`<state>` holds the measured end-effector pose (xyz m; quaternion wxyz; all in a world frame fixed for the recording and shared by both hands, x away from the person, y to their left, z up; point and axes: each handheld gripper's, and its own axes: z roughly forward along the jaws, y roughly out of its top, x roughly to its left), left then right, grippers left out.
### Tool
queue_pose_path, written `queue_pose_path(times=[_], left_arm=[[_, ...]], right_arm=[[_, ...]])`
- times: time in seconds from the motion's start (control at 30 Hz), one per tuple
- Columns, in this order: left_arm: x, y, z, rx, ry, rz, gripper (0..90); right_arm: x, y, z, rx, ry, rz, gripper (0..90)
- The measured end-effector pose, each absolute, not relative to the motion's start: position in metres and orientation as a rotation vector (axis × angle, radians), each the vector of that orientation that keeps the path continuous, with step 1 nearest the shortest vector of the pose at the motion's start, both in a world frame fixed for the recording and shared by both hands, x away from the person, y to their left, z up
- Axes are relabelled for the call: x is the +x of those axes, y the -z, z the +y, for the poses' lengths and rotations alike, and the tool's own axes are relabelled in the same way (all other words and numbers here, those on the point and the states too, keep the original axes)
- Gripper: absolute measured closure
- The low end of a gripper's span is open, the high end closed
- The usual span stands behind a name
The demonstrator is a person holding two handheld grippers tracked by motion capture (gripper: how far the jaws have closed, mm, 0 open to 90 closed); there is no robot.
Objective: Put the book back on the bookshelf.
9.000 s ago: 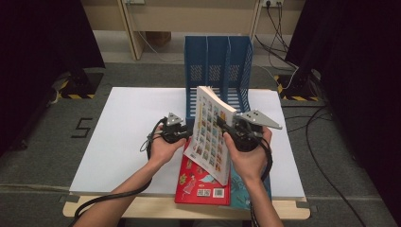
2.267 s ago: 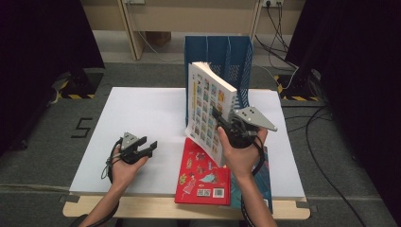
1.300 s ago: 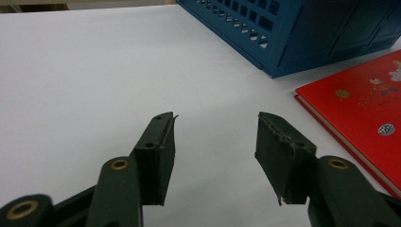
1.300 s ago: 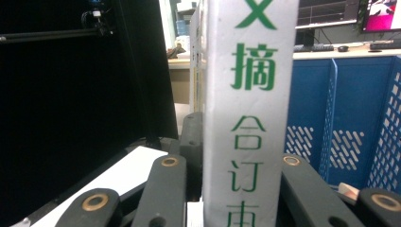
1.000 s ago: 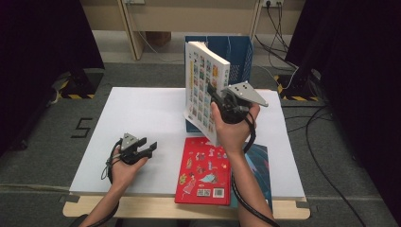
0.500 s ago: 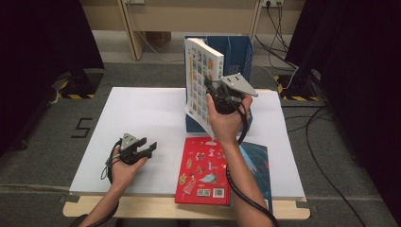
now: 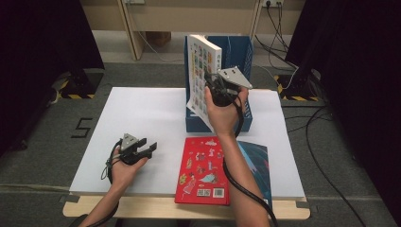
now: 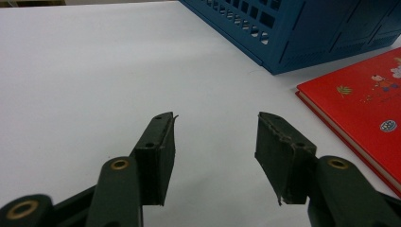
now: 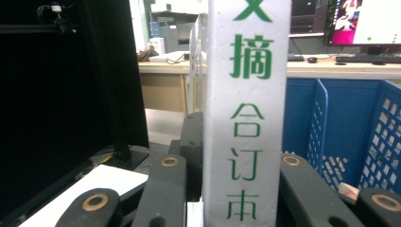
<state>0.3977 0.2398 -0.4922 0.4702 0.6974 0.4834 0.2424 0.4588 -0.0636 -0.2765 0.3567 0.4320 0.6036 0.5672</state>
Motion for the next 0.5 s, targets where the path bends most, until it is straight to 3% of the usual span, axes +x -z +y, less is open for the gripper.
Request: queue_pose_path(times=[0.5], left_arm=[[0.397,0.493,0.24,1.715,-0.59,1.187,47.4]], right_arm=[[0.478,0.276,-0.055,1.118,-1.445,1.519,74.8]])
